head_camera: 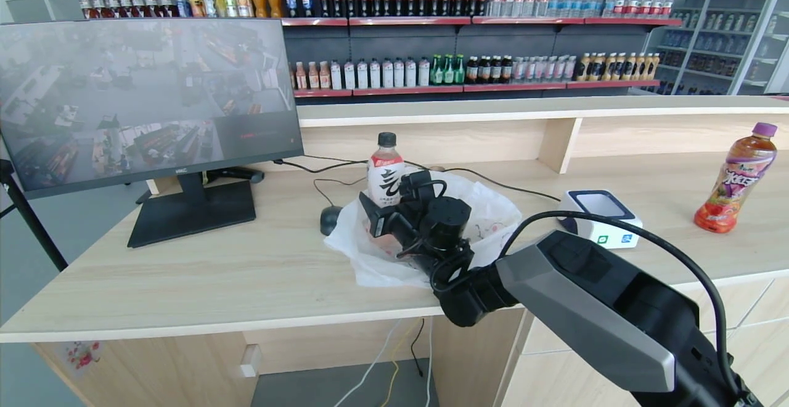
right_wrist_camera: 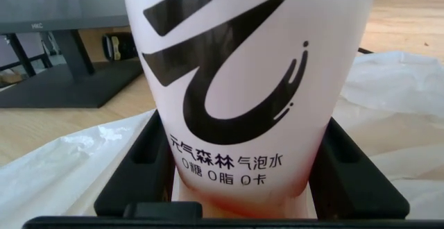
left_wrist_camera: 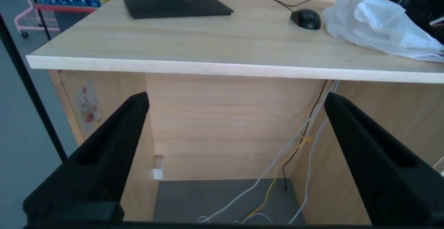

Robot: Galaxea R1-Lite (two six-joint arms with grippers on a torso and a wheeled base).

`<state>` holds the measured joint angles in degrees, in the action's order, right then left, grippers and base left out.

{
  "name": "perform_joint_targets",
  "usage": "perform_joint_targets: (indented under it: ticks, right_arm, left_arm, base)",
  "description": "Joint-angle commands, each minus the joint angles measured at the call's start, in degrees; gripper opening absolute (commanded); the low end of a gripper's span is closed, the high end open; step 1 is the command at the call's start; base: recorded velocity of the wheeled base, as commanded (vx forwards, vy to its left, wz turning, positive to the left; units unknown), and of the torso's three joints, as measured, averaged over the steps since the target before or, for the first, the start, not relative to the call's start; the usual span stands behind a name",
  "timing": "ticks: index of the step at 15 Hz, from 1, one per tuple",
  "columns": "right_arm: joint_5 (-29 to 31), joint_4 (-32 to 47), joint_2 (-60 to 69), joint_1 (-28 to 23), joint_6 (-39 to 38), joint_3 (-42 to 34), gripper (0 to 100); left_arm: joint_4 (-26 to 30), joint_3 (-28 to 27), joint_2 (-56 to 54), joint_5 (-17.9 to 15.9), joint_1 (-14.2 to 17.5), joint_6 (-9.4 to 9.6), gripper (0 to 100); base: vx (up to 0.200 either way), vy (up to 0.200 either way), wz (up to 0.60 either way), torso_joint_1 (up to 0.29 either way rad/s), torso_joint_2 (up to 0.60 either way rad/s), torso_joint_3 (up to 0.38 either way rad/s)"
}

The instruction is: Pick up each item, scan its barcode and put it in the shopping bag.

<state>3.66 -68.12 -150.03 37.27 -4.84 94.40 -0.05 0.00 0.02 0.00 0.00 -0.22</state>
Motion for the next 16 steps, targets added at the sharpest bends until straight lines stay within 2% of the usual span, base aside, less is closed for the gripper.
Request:
perform_joint_targets:
  ticks: [1,9,10,16]
  right_arm:
    - [-0.05,0.09,-0.18,0.09,-0.08,-0.10,0]
    - [0.47,-0.79,0.00,0.09,-0.08,-0.71,0]
    - [0.47,-1.14,0.09,0.09,-0.08,-1.06,100]
    - [3.64,-3.95,0.44,-0.18,-0.79,-1.68,100]
  left_arm:
    - [-0.04,0.00,-0.02,0.00,0.00,-0.04,100]
    - [-0.04,0.00,-0.02,0.00,0.00,-0.04,100]
    - [-0.04,0.00,-0.02,0.00,0.00,-0.04,100]
    - [0.05,0.00,-0.02,0.00,0.00,0.04,100]
  base:
    - [0.000,0.000,0.00,0.000,0.00,0.000]
    - [0.000,0.000,0.00,0.000,0.00,0.000]
    - [0.000,0.000,0.00,0.000,0.00,0.000]
    - [0.000,0.000,0.00,0.000,0.00,0.000]
